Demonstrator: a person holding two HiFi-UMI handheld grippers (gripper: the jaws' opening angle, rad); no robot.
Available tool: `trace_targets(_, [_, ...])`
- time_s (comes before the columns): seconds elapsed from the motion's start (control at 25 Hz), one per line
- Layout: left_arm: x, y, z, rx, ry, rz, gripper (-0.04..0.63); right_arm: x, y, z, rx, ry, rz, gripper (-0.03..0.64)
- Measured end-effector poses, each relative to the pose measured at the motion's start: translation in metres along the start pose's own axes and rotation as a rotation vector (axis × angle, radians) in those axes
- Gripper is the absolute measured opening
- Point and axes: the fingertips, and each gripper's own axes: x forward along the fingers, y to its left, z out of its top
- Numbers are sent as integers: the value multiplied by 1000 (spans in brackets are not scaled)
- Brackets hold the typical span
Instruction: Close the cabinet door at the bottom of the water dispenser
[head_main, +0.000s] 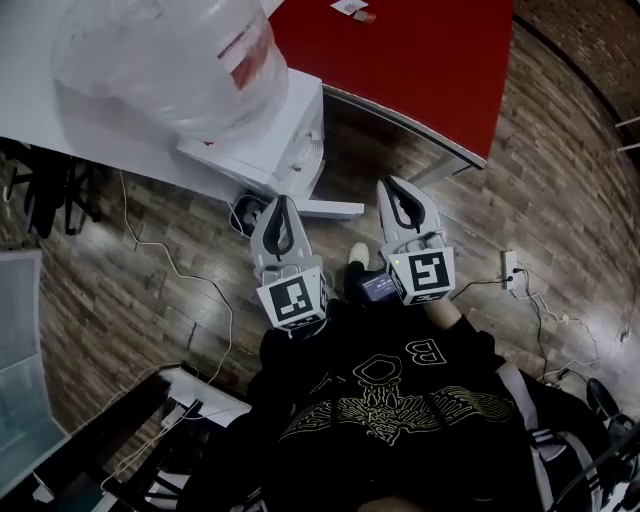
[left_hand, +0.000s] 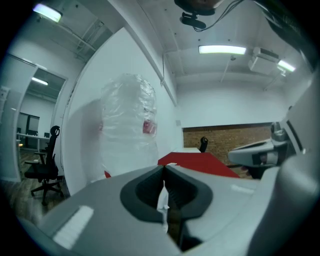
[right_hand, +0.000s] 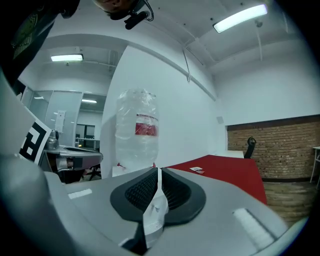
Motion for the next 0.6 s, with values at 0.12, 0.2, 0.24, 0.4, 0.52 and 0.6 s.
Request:
trace_targets(0.12, [17,-3,-4,-1,17,8,8,16,-10,-6,-10,26,21,26])
trace_targets(0.2, [25,-5,-6,1,25,11,8,21,-15,-12,-16,39,26,35])
trace_targets(0.24, [29,-5,-7,1,29,11,8,24,-17,-16,-16,45,26,40])
trace_targets(0.4, [43,-6,-19,1,62,-12,8,33,-24,-32,-9,81,7,52])
trace_targets(0.52, [59,-8,-34,-5,81,-46,8,42,-28,-54,-20,113,7,52])
trace_targets(0.6, [69,-8,-44,-15,80,-64,8,49,-29,-71,-48,109,28,57])
